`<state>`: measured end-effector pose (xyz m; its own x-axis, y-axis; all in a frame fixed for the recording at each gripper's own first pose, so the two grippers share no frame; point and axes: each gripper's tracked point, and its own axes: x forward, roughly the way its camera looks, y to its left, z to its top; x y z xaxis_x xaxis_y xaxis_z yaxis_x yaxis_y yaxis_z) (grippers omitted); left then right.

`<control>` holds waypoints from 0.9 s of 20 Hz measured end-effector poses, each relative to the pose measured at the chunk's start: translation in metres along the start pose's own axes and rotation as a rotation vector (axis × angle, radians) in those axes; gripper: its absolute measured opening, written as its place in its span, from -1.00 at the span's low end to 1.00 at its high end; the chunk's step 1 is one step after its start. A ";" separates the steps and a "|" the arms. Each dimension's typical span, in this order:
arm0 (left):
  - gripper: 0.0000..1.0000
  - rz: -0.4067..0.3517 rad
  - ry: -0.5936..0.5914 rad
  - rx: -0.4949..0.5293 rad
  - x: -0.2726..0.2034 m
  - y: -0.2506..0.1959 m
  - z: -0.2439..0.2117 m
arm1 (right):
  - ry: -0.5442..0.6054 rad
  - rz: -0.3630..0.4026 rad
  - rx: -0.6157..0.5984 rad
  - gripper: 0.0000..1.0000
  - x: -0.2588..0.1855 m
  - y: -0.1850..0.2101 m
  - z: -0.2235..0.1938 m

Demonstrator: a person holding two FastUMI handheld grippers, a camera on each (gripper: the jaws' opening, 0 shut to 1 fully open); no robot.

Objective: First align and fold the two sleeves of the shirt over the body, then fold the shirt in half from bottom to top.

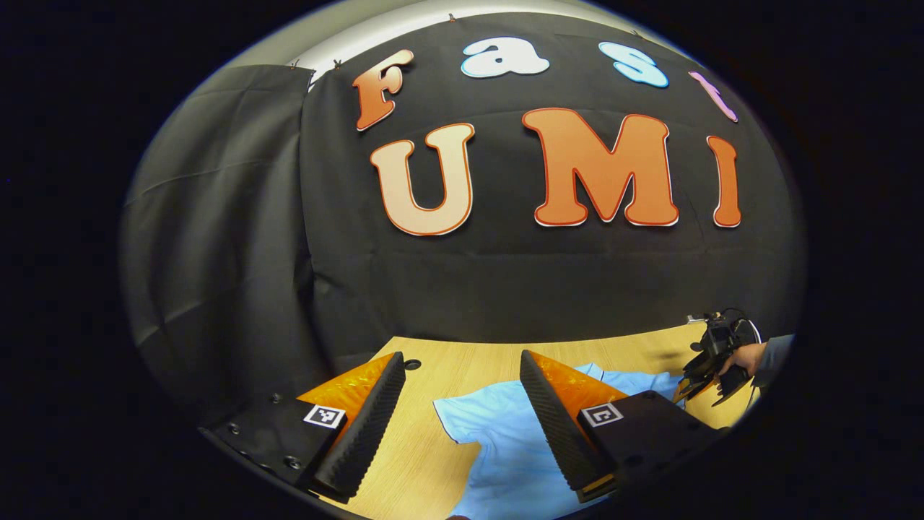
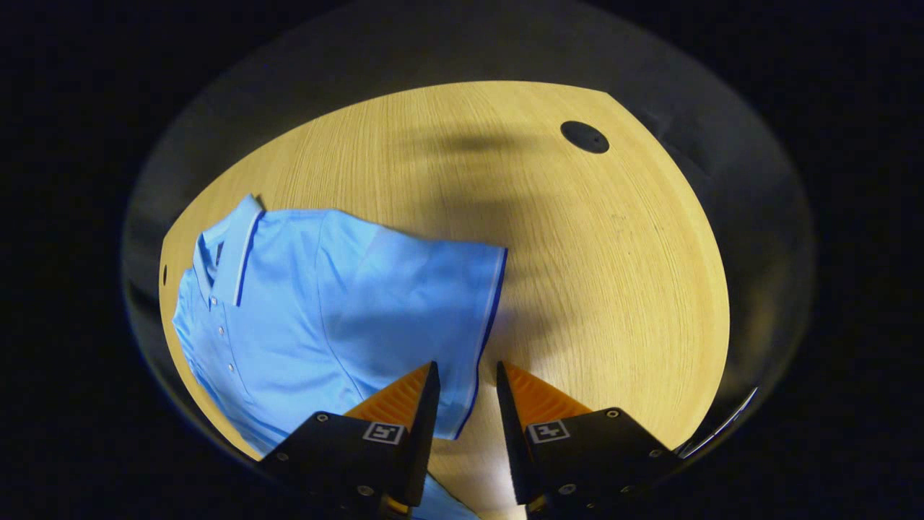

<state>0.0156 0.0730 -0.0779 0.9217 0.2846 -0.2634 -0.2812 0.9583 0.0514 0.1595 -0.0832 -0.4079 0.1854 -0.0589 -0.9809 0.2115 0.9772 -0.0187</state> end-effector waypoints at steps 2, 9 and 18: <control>1.00 0.010 0.005 -0.012 -0.004 0.006 -0.006 | -0.010 -0.003 0.014 -0.22 0.000 0.000 0.002; 1.00 0.020 0.001 -0.047 -0.018 0.017 -0.010 | -0.021 0.116 0.047 -0.93 -0.013 0.021 0.003; 1.00 0.065 -0.006 -0.022 -0.050 0.031 -0.016 | -0.116 0.357 0.001 -0.94 -0.070 0.094 0.009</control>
<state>-0.0434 0.0883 -0.0781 0.9030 0.3460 -0.2548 -0.3458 0.9371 0.0470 0.1748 0.0109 -0.3397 0.3553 0.2628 -0.8970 0.1152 0.9401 0.3210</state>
